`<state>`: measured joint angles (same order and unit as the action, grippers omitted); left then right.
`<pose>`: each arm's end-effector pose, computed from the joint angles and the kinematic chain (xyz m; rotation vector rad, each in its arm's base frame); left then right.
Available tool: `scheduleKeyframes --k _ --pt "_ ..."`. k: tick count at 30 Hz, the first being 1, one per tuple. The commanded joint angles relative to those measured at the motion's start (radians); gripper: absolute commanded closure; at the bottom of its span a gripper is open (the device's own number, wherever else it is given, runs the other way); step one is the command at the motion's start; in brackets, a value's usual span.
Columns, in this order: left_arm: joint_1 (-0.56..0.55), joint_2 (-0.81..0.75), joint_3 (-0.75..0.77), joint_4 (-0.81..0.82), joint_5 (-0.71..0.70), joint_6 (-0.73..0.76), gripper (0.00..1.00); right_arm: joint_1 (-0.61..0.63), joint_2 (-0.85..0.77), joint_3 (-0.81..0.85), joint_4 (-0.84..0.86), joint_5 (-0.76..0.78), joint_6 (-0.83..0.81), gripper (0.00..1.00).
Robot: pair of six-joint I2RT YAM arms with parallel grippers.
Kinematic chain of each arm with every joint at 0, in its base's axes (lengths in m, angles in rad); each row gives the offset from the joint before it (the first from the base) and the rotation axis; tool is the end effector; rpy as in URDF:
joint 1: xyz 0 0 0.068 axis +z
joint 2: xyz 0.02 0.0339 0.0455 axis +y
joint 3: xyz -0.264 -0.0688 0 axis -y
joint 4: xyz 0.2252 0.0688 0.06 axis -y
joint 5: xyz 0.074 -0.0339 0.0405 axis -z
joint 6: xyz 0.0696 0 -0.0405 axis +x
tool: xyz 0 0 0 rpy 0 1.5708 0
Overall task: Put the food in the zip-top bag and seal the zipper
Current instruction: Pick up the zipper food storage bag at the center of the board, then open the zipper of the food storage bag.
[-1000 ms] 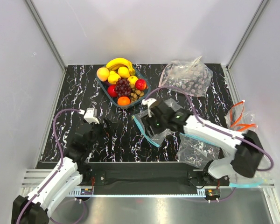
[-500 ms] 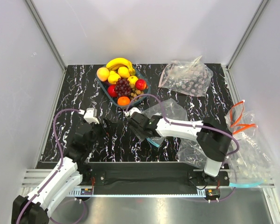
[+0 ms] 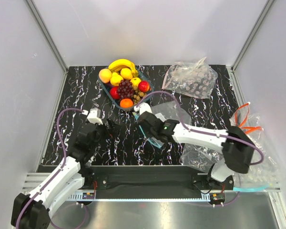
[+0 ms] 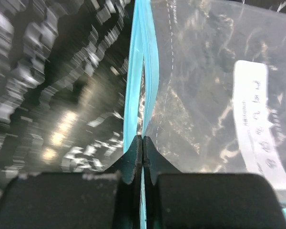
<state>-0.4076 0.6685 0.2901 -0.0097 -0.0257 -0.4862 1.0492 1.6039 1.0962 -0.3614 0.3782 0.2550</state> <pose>0.1634 -0.0686 0.1954 -0.0959 1.9990 -0.5576 0.1938 0.2856 0.2144 -0.7604 2.2406 0.1652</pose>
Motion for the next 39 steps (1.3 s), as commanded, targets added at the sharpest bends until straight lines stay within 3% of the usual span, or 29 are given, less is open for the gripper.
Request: scheduleKeyframes --k 1,8,11,15,30,33,38,39 --pt "-0.004 -0.032 0.031 0.051 0.074 -0.040 0.01 0.006 -0.129 -0.021 0.117 -0.025 0.143 1.00" --pt "-0.005 -0.188 0.003 0.045 0.288 -0.265 0.01 0.006 -0.225 -0.081 0.242 -0.041 0.269 1.00" --pt "-0.007 -0.214 0.041 0.013 0.326 -0.278 0.01 0.005 -0.228 -0.062 0.260 -0.071 0.288 1.00" --pt "-0.007 -0.162 0.104 -0.048 0.333 -0.259 0.01 0.006 -0.219 -0.047 0.298 -0.130 0.293 1.00" --pt "-0.008 0.025 0.138 -0.018 0.316 -0.285 0.23 0.037 -0.185 0.030 0.326 -0.202 0.283 1.00" --pt "-0.010 0.066 0.144 0.029 0.336 -0.287 0.37 0.043 -0.171 0.051 0.303 -0.210 0.280 1.00" --pt "-0.013 0.108 0.202 0.018 0.351 -0.240 0.88 0.061 -0.148 0.132 0.150 -0.100 0.257 1.00" --pt "-0.013 0.105 0.224 -0.011 0.321 -0.224 0.93 0.063 -0.145 0.151 0.112 -0.073 0.247 1.00"
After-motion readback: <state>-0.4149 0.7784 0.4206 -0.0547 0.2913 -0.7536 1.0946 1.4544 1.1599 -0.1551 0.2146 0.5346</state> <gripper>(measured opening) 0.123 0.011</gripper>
